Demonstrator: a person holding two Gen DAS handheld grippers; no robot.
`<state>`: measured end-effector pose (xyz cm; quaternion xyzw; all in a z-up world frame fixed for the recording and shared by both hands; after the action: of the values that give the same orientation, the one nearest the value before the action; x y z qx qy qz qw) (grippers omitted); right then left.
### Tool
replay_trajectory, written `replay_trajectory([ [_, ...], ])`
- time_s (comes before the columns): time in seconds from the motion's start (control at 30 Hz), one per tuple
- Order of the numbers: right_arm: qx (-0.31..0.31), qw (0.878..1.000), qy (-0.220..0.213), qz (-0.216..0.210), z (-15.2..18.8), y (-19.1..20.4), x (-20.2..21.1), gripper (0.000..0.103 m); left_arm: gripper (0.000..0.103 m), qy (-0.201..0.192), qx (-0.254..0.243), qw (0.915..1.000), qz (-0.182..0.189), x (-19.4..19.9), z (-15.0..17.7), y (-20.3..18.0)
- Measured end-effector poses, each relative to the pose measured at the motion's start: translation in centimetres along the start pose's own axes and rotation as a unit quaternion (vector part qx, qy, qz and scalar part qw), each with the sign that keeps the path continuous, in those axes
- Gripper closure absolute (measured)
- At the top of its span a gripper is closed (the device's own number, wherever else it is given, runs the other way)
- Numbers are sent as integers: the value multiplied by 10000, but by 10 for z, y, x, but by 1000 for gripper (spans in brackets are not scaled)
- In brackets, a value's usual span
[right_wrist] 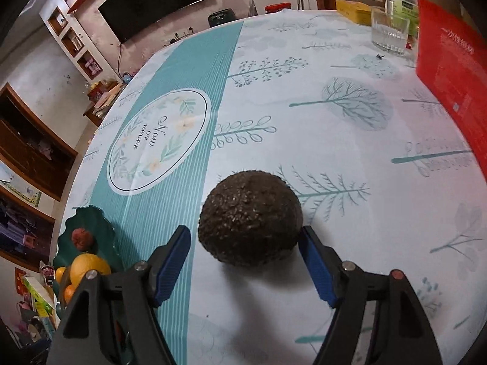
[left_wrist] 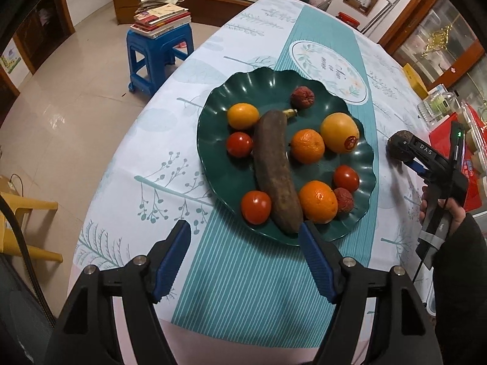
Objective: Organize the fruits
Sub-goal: 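Move the right tool to the dark avocado and close on it, then carry the avocado onto the green plate and open the right tool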
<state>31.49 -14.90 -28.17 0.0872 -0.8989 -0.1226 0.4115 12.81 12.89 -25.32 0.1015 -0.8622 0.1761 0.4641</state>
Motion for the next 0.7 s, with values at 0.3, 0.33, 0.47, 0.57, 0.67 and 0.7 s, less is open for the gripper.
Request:
replay_trajectory([
  [0.3, -323, 9985, -451, 37, -4, -1, -4, 30, 31, -13, 63, 9999, -99, 4, -1, 1],
  [0.33, -337, 9983, -466, 82, -5, -2, -4, 34, 31, -31, 47, 9999, -97, 4, -2, 1],
  [0.47, -363, 9980, -491, 142, -2, -3, 0, 36, 31, -76, -12, 10000, -43, 7, -5, -4],
  [0.57, -419, 9981, -446, 120, 3, -2, 5, 37, 31, -118, -17, 9999, -11, 10, -7, -4],
  [0.67, -492, 9979, -424, 48, 9, 2, 12, 38, 31, -190, -18, 9998, 32, 14, -10, -4],
  [0.7, -502, 9979, -402, 38, 12, 4, 14, 38, 31, -208, -9, 9998, 55, 15, -11, -3],
])
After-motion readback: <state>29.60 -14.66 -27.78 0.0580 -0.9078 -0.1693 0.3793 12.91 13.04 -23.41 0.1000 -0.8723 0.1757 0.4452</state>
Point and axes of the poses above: each gripper's, at about its wrist camera, not at the fingertips, and x roughly against the way its jaws point, y to its left, z to its underside, the point moved 9 cm from there along -x, roughly the way its jaws point, and after that the axes turned 13 degrees about -y, right-handed, at the moved point
